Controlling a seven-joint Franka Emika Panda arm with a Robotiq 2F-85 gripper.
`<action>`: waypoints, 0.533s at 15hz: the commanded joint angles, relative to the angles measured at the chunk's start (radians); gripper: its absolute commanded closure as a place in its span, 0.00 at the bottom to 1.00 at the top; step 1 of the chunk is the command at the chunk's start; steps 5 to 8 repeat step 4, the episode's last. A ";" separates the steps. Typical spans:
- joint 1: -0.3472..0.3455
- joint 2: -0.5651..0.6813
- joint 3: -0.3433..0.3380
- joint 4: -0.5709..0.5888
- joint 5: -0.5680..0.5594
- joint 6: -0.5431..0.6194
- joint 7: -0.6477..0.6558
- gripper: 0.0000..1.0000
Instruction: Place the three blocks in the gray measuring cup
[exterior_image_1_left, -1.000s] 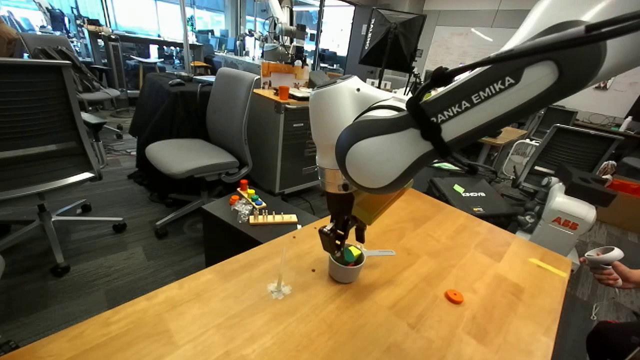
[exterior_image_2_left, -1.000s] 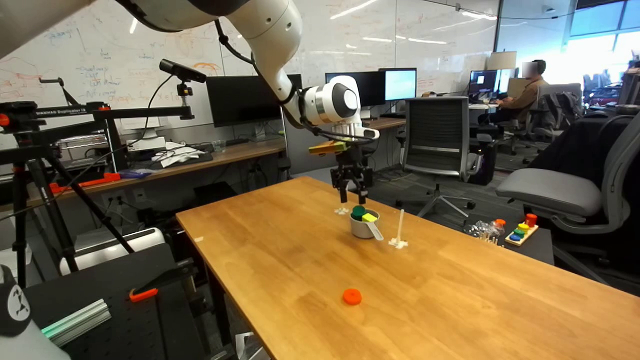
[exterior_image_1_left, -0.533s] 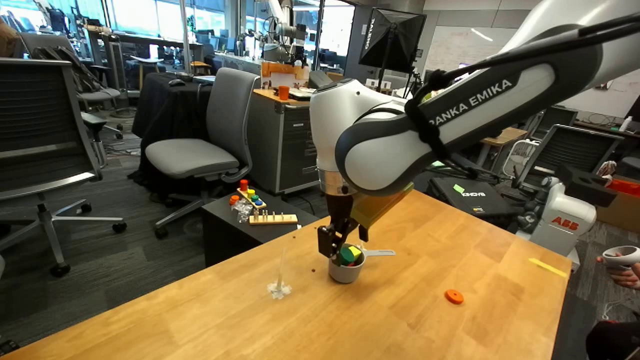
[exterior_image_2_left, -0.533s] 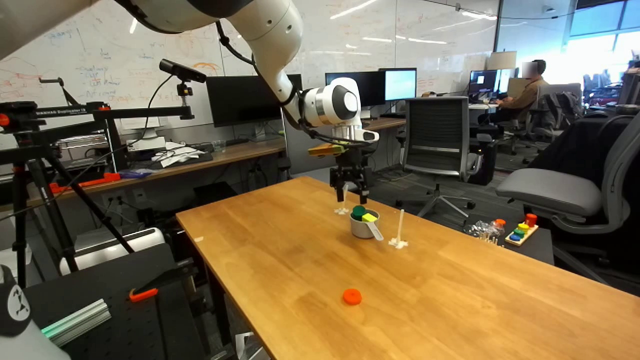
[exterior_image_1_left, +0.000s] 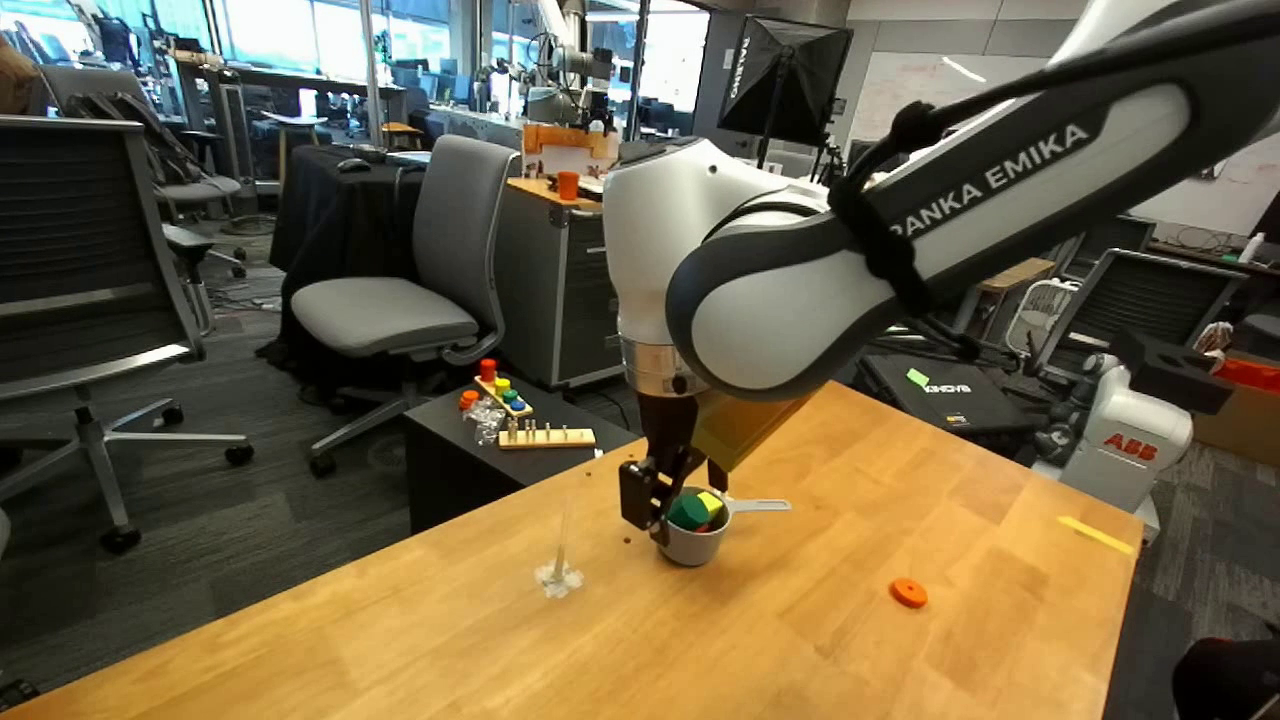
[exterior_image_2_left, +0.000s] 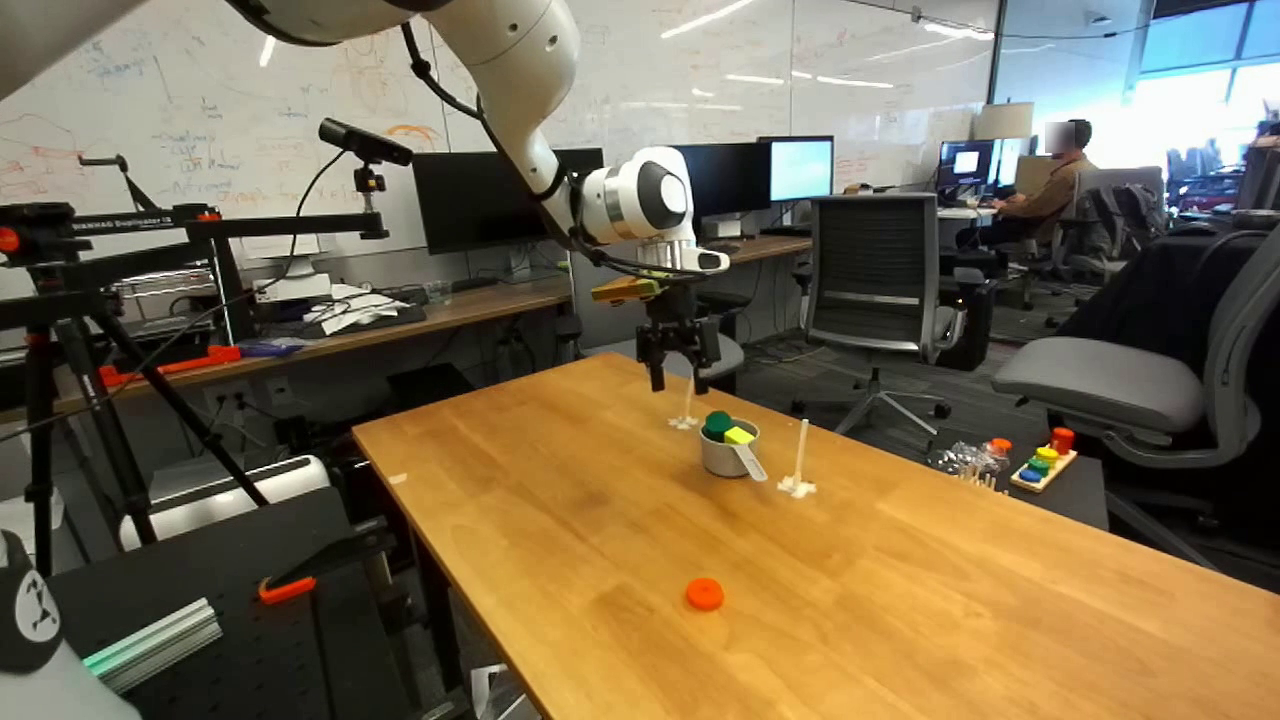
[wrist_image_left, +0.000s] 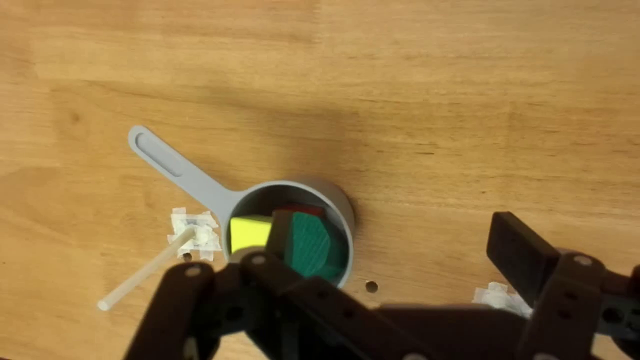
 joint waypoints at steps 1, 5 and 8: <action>0.005 -0.006 -0.001 -0.004 0.001 -0.002 0.003 0.00; 0.004 -0.014 -0.001 -0.016 0.001 -0.001 0.005 0.00; 0.004 -0.014 -0.001 -0.016 0.001 -0.001 0.005 0.00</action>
